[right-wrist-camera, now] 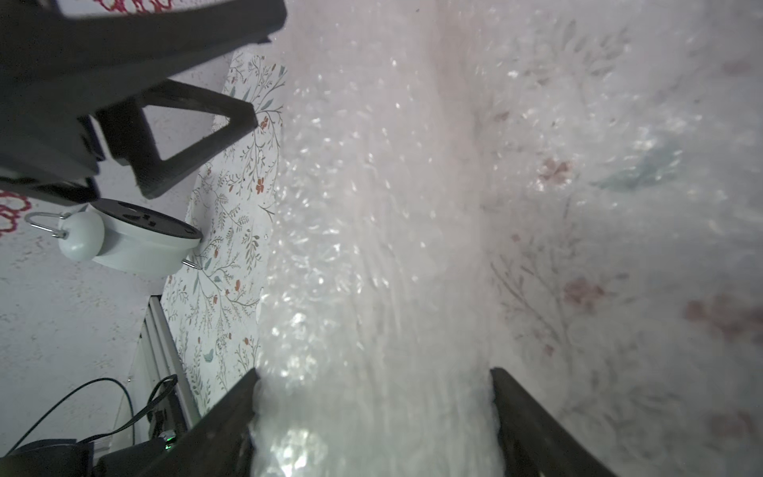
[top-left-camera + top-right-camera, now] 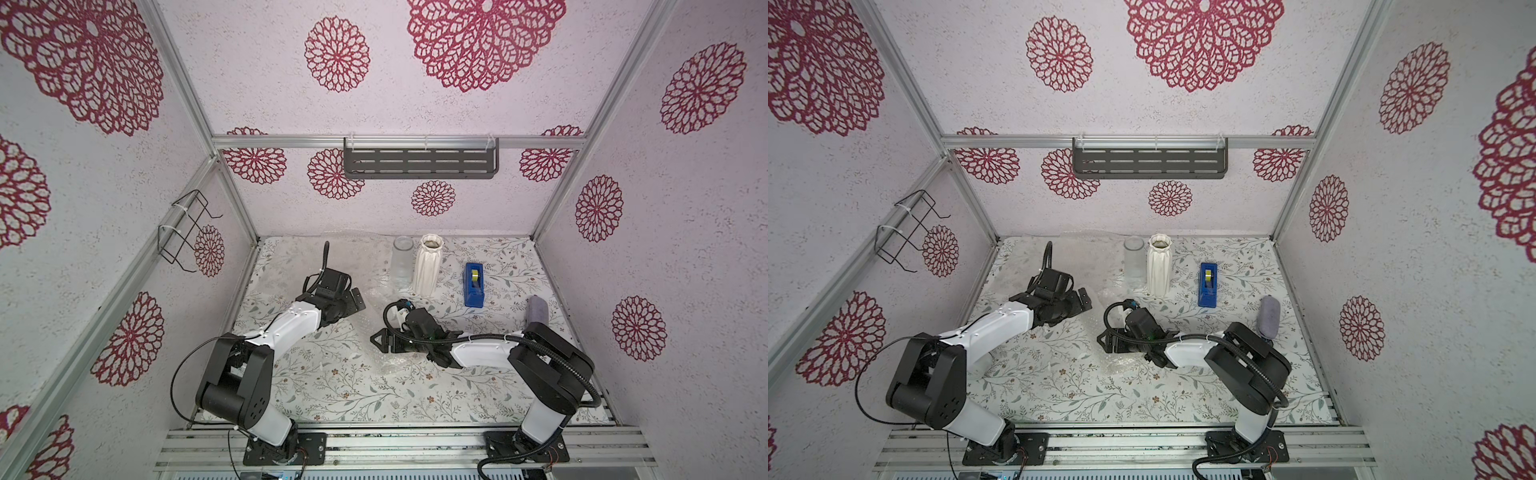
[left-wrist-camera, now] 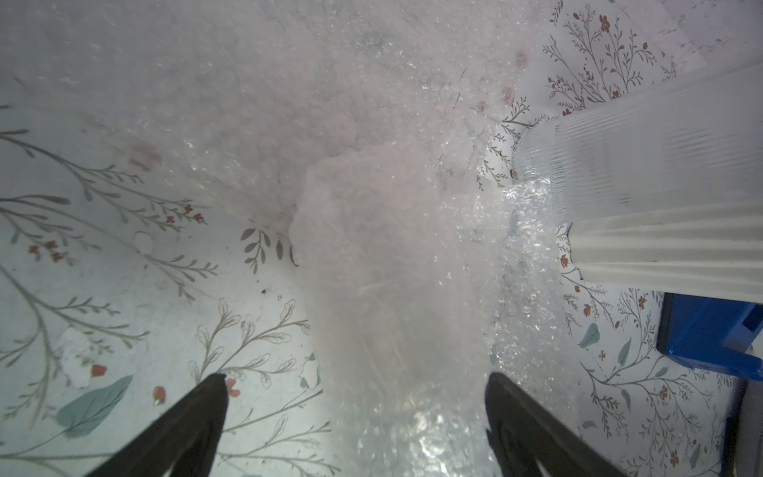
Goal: Wrap vases in bubble wrap
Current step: Wrap the vase in bubble wrap.
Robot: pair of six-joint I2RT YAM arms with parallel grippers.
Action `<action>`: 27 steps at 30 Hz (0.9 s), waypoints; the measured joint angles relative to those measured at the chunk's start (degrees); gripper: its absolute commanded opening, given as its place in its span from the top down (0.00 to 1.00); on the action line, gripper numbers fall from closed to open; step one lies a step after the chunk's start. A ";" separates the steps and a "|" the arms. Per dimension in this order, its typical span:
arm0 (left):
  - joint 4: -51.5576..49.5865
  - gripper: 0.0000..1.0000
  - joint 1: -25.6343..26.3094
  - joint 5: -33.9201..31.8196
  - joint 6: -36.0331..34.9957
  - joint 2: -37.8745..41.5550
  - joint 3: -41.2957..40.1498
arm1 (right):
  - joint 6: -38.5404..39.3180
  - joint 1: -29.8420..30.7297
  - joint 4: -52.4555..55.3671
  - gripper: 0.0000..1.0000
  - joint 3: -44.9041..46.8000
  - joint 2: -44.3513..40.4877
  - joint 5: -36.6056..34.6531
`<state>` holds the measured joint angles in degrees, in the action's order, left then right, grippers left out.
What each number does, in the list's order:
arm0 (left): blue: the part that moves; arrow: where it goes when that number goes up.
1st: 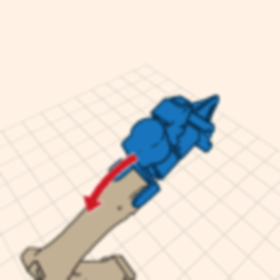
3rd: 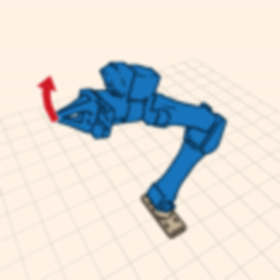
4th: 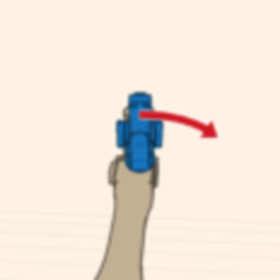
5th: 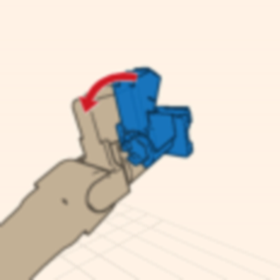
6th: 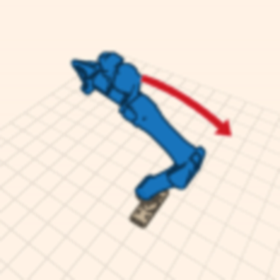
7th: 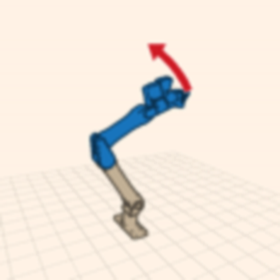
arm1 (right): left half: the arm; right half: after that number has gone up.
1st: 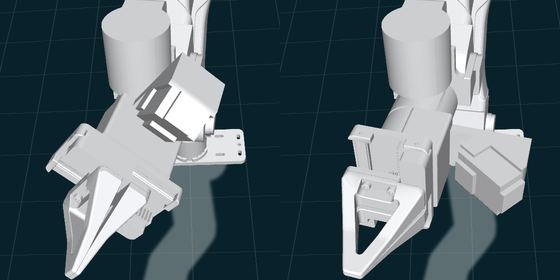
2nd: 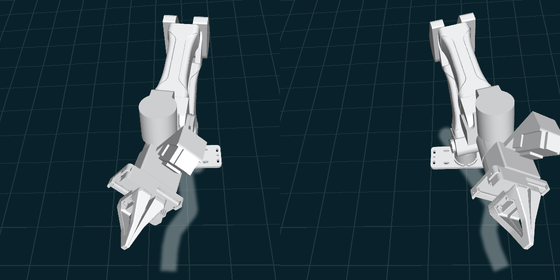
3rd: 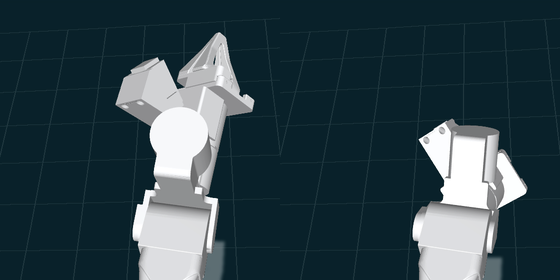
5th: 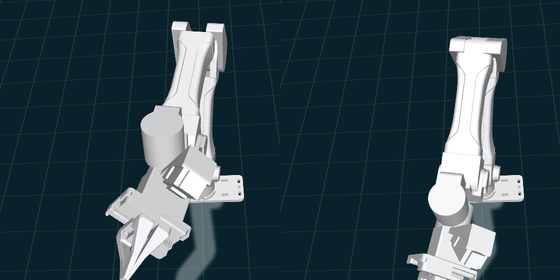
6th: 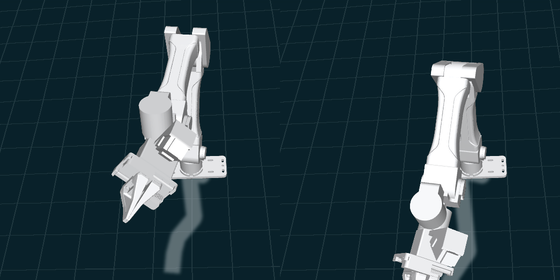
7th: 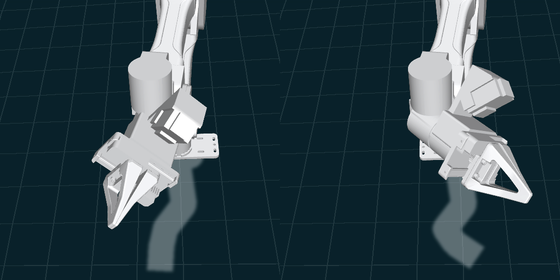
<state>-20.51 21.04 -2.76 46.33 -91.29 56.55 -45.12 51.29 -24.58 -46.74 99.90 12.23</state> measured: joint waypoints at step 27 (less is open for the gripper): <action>-0.13 0.13 2.29 -2.60 1.07 -12.52 7.04 | 2.56 1.46 13.42 0.01 1.51 -9.31 -10.08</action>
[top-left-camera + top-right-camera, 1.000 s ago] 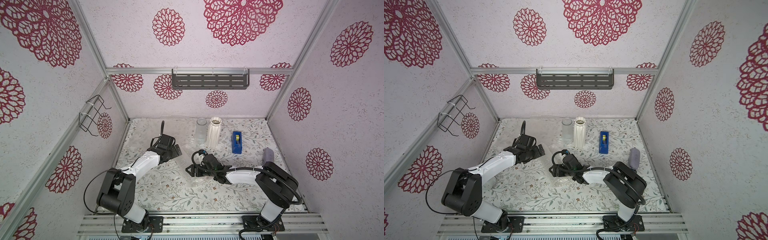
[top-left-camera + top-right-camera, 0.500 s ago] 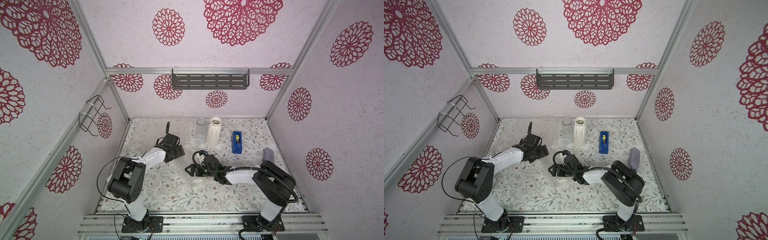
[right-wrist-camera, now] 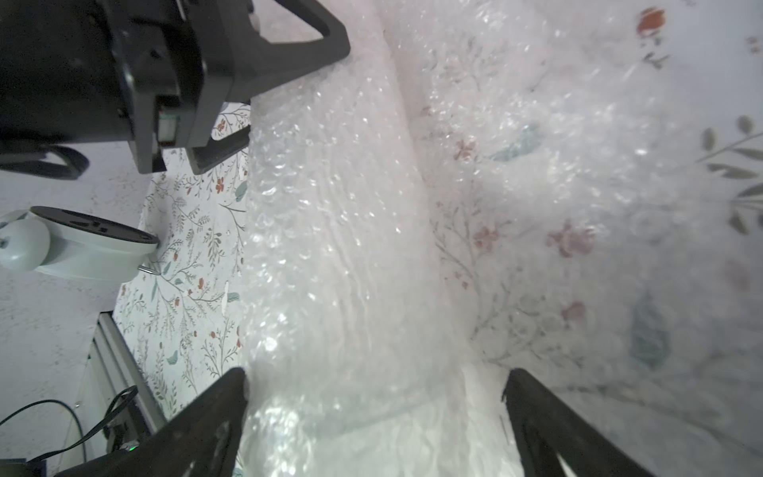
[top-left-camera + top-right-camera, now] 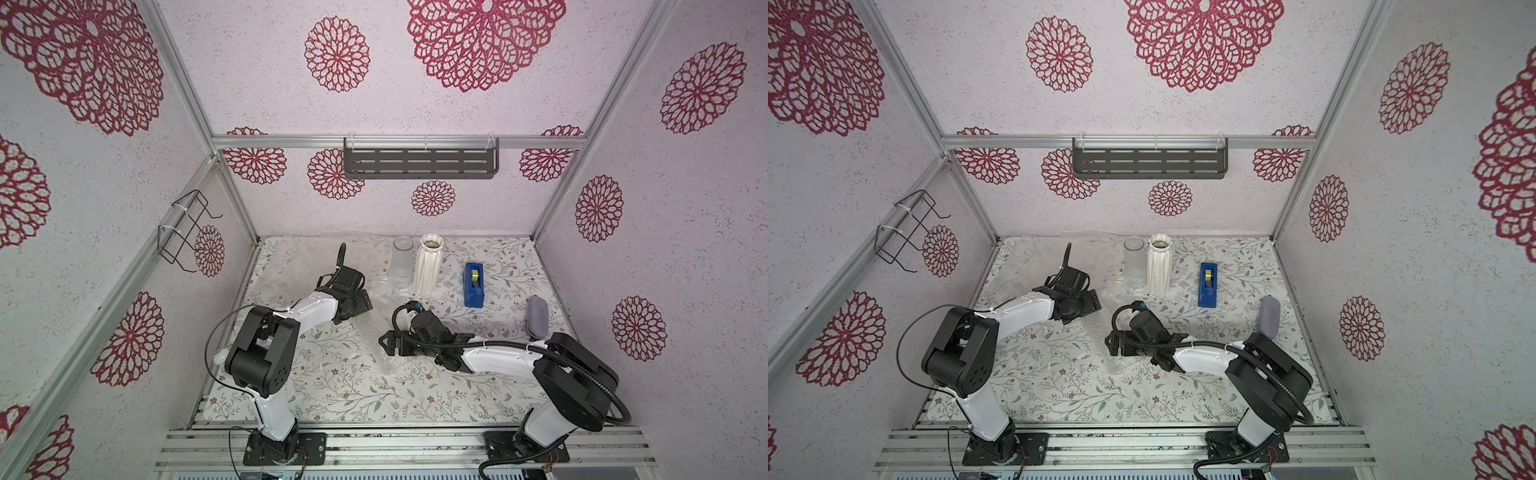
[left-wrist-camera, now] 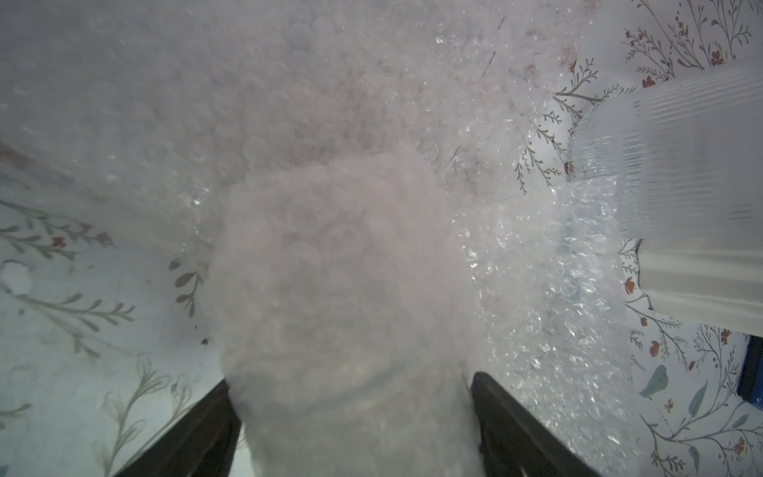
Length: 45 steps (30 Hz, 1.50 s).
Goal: Wrap vases in bubble wrap
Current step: Wrap the vase in bubble wrap.
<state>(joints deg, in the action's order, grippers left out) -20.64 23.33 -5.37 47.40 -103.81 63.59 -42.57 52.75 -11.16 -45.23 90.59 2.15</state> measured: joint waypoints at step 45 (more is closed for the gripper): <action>-6.78 0.02 0.68 -1.20 -2.21 6.29 5.09 | 1.90 1.64 -2.21 0.18 -2.86 4.76 -3.13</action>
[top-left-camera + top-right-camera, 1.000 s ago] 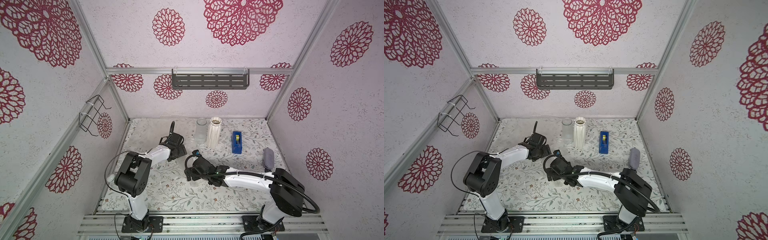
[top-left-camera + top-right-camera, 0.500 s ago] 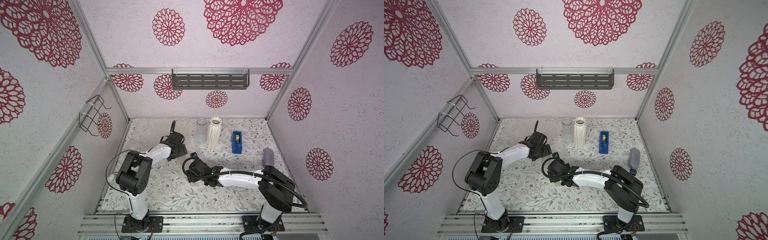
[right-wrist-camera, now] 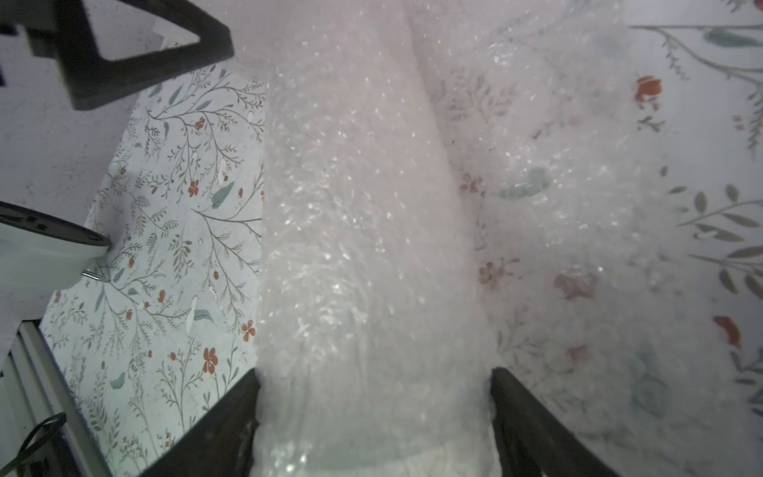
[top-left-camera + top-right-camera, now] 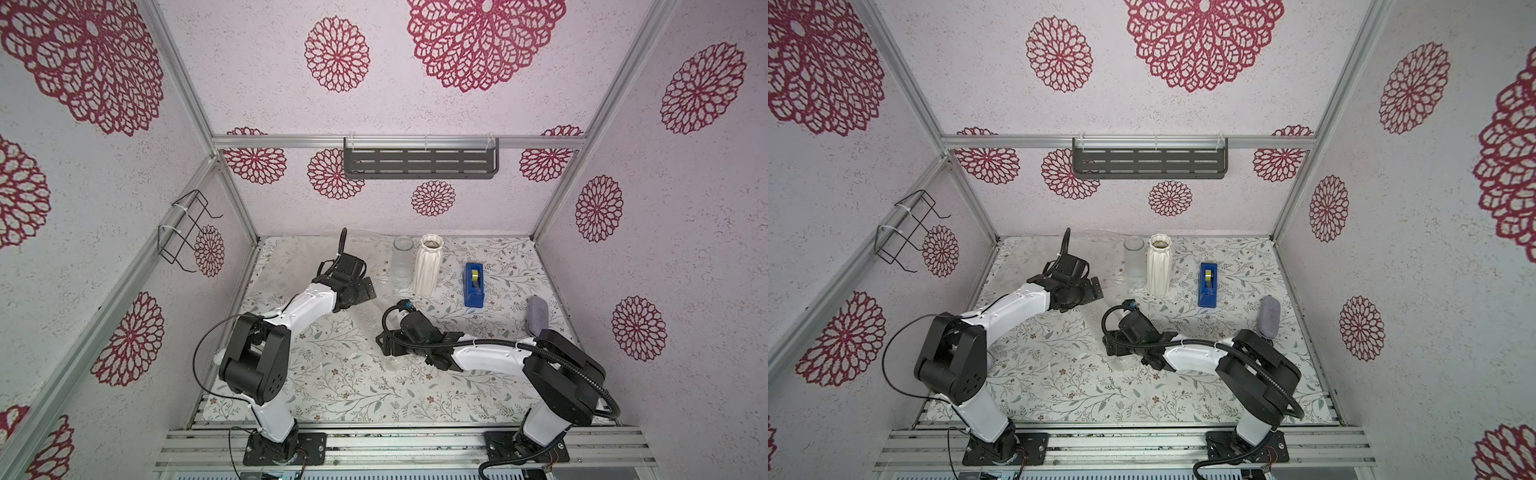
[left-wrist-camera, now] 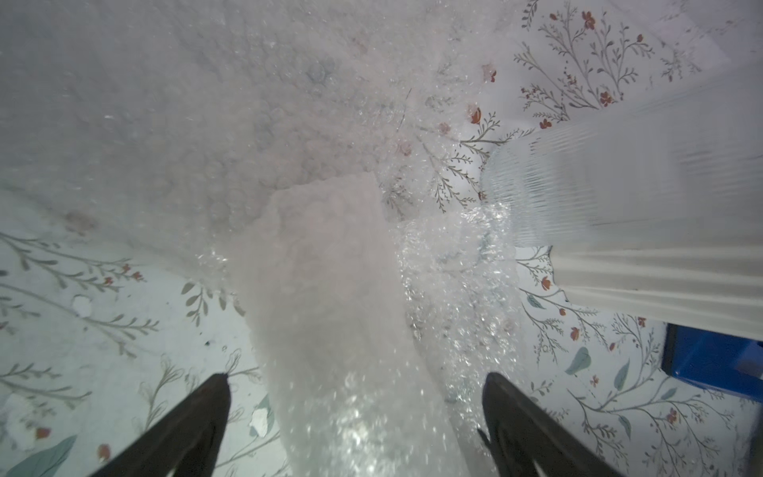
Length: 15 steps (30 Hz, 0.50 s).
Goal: Wrap vases in bubble wrap
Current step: Wrap the vase in bubble wrap.
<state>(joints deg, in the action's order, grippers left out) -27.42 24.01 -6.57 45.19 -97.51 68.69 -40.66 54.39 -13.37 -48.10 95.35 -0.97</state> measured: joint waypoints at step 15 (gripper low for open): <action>9.55 0.09 0.00 5.99 3.15 6.60 -13.46 | -9.60 -5.11 -16.22 0.17 7.23 1.31 10.10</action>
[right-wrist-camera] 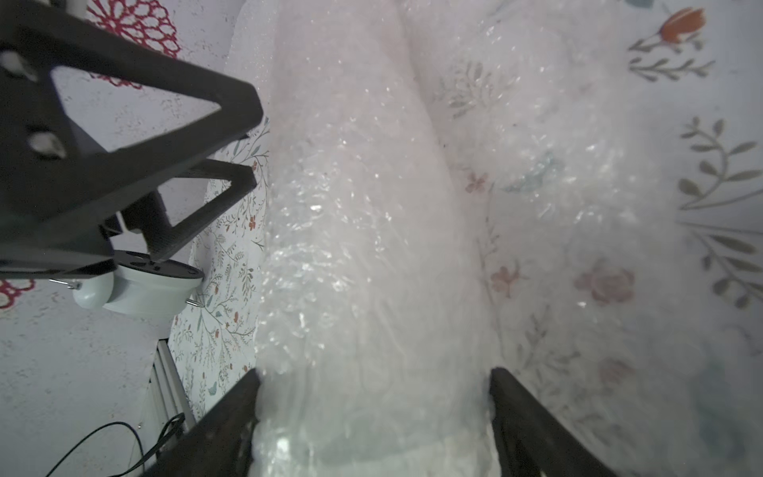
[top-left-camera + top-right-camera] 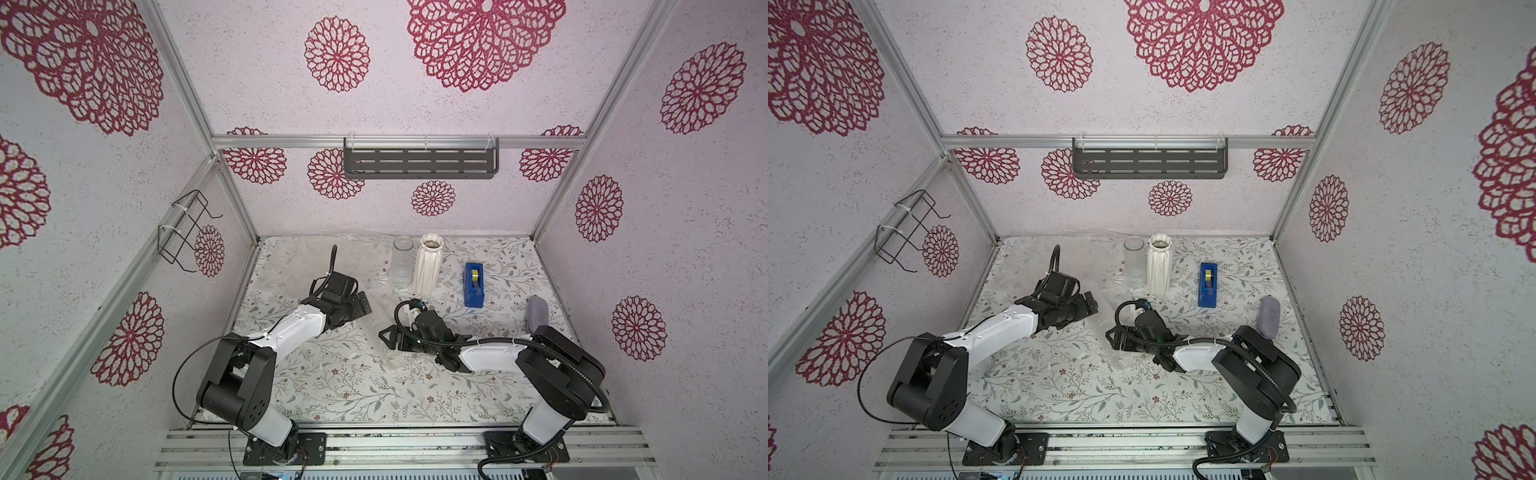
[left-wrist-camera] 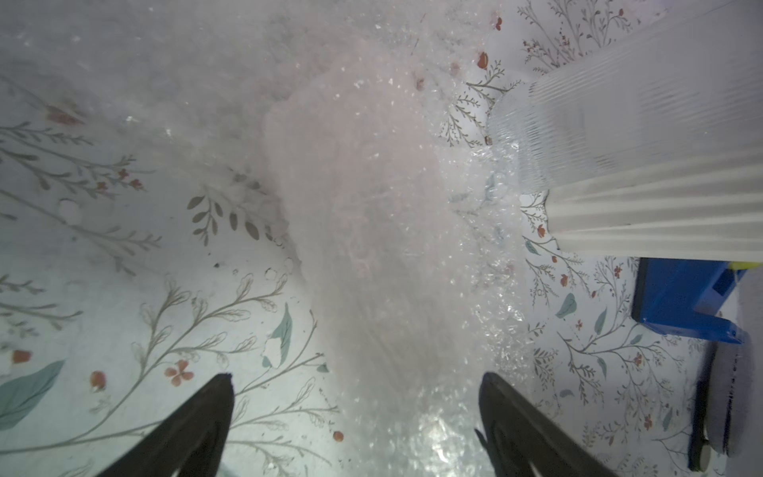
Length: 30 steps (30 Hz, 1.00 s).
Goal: Wrap vases in bubble wrap
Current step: Wrap the vase in bubble wrap.
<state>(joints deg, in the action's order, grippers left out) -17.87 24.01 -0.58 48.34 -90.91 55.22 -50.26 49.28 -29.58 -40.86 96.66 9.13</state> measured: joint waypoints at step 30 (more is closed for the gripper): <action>0.68 0.27 1.11 0.92 1.27 -9.97 6.71 | 14.95 4.96 24.72 0.01 -7.74 -6.12 -16.41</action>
<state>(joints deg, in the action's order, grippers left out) -17.19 25.12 0.34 49.60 -100.88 61.93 -35.31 54.24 -4.86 -48.60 90.54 -7.29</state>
